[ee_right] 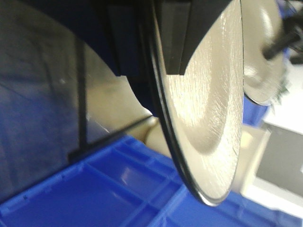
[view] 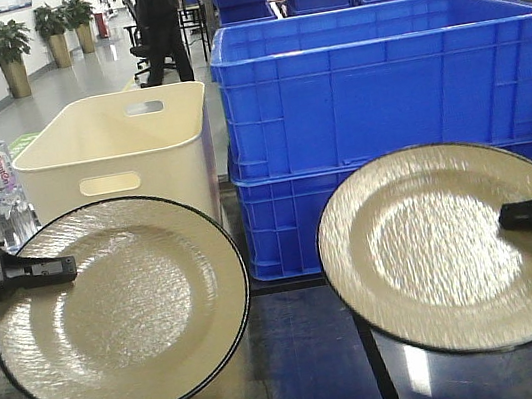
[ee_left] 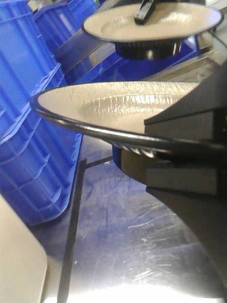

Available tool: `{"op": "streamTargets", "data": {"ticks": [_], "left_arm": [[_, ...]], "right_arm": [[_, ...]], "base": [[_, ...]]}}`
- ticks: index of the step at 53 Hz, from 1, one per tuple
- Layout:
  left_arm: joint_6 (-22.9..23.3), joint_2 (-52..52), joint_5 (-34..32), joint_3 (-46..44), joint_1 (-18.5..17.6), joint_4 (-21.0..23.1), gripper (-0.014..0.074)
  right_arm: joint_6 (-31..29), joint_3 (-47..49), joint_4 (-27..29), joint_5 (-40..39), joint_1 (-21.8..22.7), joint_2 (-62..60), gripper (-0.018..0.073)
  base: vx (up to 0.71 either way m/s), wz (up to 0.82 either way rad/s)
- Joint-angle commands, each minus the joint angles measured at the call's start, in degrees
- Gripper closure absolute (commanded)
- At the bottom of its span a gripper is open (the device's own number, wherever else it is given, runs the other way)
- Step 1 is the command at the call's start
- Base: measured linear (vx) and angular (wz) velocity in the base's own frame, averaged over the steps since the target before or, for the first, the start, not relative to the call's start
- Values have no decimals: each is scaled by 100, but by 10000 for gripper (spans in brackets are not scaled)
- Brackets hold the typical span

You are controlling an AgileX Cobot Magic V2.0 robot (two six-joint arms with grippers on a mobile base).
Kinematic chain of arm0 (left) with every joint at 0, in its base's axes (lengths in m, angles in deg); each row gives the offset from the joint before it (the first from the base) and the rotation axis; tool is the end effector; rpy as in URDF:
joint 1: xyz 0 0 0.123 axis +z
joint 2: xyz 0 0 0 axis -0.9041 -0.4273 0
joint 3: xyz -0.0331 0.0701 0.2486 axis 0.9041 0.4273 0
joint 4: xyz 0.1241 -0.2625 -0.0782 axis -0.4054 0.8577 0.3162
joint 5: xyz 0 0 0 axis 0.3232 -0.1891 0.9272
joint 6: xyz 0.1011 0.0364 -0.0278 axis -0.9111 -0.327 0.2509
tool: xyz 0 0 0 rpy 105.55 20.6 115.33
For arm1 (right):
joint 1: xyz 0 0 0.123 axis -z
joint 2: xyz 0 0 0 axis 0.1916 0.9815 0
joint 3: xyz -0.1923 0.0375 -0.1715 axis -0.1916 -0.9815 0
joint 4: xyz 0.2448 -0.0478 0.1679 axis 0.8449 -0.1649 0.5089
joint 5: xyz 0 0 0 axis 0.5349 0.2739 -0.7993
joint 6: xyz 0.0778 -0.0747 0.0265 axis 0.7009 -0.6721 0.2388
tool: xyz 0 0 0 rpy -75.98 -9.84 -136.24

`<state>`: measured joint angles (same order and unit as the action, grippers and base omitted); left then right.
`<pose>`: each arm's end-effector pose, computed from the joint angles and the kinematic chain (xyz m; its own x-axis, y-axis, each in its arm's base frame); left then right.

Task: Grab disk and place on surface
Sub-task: 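Lower the left gripper's plate onto the table and open it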

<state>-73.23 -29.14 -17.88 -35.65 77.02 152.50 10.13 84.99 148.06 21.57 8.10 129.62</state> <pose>0.4066 -0.0083 0.2971 -0.7793 -0.3877 -0.4924 0.2432 0.5371 -0.8077 0.3552 -0.0273 0.2967 -0.6566 0.6013 -0.4554 -0.1089 0.5219 0.8460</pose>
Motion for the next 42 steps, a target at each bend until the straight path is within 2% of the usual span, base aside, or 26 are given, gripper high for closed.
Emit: {"op": "streamTargets", "data": {"ticks": [1,11,17,26,32,42], "left_arm": [[87,91,-148,-194,-292,784,601],[87,-511,-1131,-194,-1156,790,598],[33,-843,-1628,-194,-1613,833,598],[-467,-1125,-2154,-194,-2053,833,565],[-656,-1181,-2288,-194,-2178,834,493],[-1037,-1194,-2243,-194,-2203,808,278]], "right_arm": [[19,191,1267,24,13,-231,568],[-115,191,2242,176,13,-231,568],[-207,197,2270,252,8,-231,568],[-282,197,2270,219,2,-231,568],[-282,197,2270,219,2,-231,568],[-345,197,2270,220,2,-231,568]], "base": [[0,0],[0,0],[0,0],[0,0],[0,0],[0,0]]}}
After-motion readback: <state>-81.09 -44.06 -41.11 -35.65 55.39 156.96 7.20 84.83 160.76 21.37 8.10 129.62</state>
